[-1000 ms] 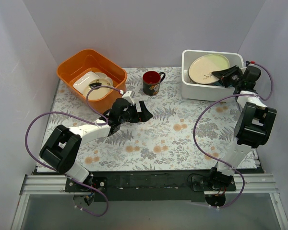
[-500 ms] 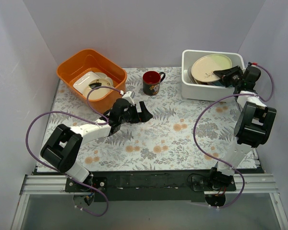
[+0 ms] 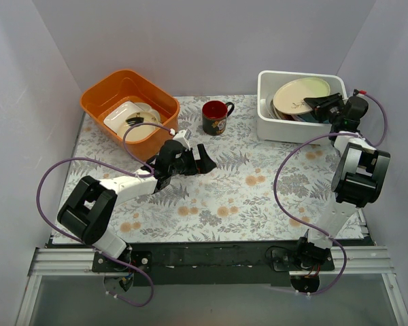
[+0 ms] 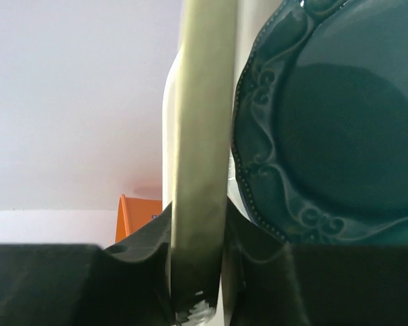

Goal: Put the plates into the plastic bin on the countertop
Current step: Place the plate in the plastic bin.

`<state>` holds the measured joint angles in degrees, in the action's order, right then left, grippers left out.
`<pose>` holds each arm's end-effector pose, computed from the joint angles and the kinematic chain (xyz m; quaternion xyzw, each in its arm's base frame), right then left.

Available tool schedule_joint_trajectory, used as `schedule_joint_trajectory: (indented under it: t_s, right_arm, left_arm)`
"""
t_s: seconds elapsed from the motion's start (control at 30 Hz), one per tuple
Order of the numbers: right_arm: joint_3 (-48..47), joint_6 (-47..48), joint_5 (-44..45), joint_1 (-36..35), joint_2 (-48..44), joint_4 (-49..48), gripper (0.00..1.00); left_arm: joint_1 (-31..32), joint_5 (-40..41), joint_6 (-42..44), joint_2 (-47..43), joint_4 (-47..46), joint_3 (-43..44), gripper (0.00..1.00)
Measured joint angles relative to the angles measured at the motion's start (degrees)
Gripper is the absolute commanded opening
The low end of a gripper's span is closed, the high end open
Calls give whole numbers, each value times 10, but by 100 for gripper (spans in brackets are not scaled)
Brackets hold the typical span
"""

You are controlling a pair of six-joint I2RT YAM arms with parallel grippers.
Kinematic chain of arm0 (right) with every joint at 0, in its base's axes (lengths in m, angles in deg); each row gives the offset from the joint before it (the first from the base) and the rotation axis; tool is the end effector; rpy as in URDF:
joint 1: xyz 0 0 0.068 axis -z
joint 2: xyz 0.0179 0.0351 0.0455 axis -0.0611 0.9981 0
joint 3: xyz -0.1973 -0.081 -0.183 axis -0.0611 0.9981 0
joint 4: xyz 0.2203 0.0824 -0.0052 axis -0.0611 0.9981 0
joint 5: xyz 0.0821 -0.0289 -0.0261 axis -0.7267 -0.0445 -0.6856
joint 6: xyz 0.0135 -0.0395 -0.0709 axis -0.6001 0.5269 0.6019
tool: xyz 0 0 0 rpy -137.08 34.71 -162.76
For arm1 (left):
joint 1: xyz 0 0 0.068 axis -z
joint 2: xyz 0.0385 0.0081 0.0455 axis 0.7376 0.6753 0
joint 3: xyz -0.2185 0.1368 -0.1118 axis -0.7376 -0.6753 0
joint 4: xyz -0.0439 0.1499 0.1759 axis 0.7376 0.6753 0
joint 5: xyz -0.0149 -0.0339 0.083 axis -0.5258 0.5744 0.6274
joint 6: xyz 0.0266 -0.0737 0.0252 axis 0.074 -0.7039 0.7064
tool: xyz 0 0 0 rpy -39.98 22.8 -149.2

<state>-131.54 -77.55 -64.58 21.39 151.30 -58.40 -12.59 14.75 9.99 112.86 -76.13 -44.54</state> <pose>0.4427 -0.1048 0.2709 0.3474 0.6633 0.4292 0.5051 0.2679 -0.2024 0.2047 -0.2499 0.8274 -0.4498 0.2250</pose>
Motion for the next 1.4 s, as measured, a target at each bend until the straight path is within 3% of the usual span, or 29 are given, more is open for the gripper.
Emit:
schedule_joint_trajectory:
  t_s: [0.2,0.27,0.33,0.87,1.13,1.4]
  right_arm:
    - [15,2,7,0,0,-25,57]
    - [22,3,6,0,-1,-38,71]
    - [29,3,7,0,-3,-51,97]
    - [164,23,31,0,-110,-59,98]
    - [98,102,36,-4,-96,78,98]
    - [1,220,100,-20,-61,232,98]
  left_arm:
    - [0,0,0,0,0,0,98]
    - [0,0,0,0,0,0,98]
    - [0,0,0,0,0,0,98]
    - [0,-10,0,0,0,-1,98]
    - [0,-15,0,0,-2,-1,98]
    - [0,-17,0,1,-4,-1,98]
